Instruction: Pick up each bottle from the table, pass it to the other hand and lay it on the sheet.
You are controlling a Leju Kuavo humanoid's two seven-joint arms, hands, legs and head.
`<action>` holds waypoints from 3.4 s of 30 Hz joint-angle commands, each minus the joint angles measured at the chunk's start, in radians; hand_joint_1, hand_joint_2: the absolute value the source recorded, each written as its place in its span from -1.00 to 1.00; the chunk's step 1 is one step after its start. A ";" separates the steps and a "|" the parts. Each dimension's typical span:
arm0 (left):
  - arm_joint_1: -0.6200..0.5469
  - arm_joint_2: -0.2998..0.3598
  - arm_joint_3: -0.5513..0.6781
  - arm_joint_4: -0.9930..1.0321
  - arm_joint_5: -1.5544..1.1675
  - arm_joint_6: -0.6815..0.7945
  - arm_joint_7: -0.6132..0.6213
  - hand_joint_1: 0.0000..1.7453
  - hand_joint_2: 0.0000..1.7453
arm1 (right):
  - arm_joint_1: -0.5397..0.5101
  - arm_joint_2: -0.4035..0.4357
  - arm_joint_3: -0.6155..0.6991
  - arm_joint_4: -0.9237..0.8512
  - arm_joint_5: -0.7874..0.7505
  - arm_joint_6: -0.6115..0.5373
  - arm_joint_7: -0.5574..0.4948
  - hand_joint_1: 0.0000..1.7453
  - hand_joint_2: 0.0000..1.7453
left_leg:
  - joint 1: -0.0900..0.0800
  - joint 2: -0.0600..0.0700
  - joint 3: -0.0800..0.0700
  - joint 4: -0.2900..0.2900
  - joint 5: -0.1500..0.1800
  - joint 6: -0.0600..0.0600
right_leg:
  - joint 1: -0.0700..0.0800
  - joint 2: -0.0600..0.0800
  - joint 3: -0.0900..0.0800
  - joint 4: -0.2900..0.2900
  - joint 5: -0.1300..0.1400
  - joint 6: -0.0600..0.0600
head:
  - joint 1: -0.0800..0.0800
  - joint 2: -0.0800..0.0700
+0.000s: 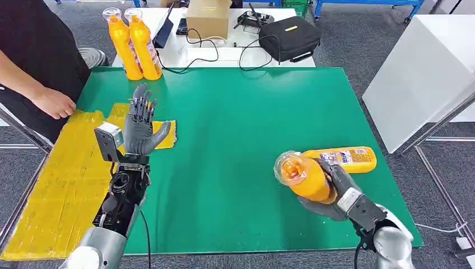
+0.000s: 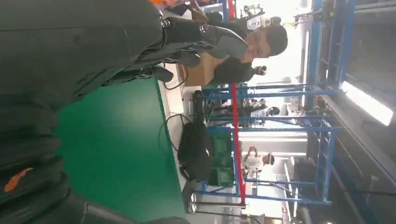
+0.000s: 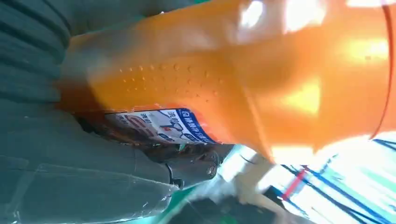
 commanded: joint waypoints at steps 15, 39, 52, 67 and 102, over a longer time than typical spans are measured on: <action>-0.087 -0.044 -0.077 0.171 0.313 -0.302 0.162 -1.00 1.00 | -0.668 0.228 0.214 0.758 0.069 -0.474 0.024 1.00 1.00 | -0.004 0.003 -0.008 0.000 0.004 -0.001 | -0.004 0.002 -0.014 0.009 0.001 -0.002 | 0.000 0.000; -0.114 -0.082 -0.057 0.130 0.230 -0.191 0.139 -1.00 1.00 | -0.695 0.385 0.364 1.006 0.037 -0.587 0.015 1.00 1.00 | -0.005 0.001 -0.008 0.001 0.003 0.000 | -0.004 0.001 -0.016 0.014 -0.002 -0.004 | 0.000 0.000; -0.135 -0.124 -0.072 0.126 0.191 -0.189 0.148 -1.00 1.00 | -0.766 0.385 0.614 1.096 -0.173 -0.675 0.110 1.00 1.00 | -0.004 -0.004 -0.012 0.001 0.005 -0.001 | -0.003 -0.004 -0.018 0.014 -0.001 -0.002 | 0.000 0.000; -0.146 -0.151 -0.151 0.141 0.212 -0.213 0.150 -1.00 1.00 | -0.834 0.385 0.479 1.249 -0.042 -0.702 0.145 1.00 1.00 | -0.004 -0.005 -0.014 0.001 0.006 -0.002 | -0.003 -0.006 -0.019 0.013 -0.001 -0.001 | 0.000 0.000; -0.202 -0.126 -0.168 0.157 0.107 -0.136 0.152 -1.00 1.00 | -0.851 0.385 1.305 1.069 -0.573 -0.783 0.358 1.00 1.00 | -0.003 -0.004 -0.013 0.002 0.005 -0.001 | -0.003 -0.004 -0.019 0.014 -0.002 -0.003 | 0.000 0.000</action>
